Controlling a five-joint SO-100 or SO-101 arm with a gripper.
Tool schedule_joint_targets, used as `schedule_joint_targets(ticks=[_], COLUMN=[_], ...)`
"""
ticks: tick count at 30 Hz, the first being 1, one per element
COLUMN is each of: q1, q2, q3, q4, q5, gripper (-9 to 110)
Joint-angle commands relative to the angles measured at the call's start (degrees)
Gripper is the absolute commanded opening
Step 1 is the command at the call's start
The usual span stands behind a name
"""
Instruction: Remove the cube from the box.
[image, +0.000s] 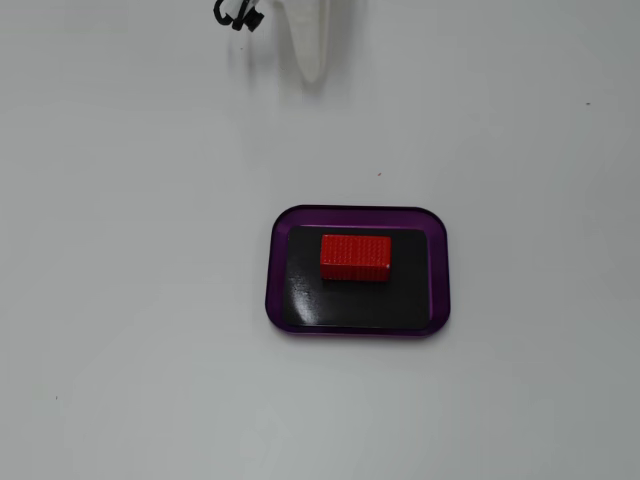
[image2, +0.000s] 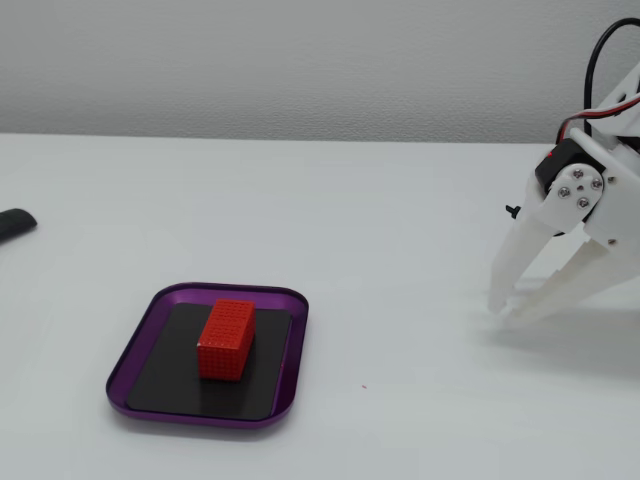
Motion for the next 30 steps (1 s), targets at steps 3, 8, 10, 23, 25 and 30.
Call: schedule_joint_targets(ticks=[3,8,10,23,25,30], q1=[0.35,0.35,0.35,0.53,0.53,0.53], q2=[5.98,5.98,5.98,5.80,5.80,5.89], q3=[0.18,0.18,0.18,0.18,0.26,-0.09], q4=[-0.88,-0.97,-0.97,-1.14,-2.72,-7.38], q5=[0.26,0.26,0.26,-0.35,-0.35,-0.18], gripper=[0,0,0,0,0,0])
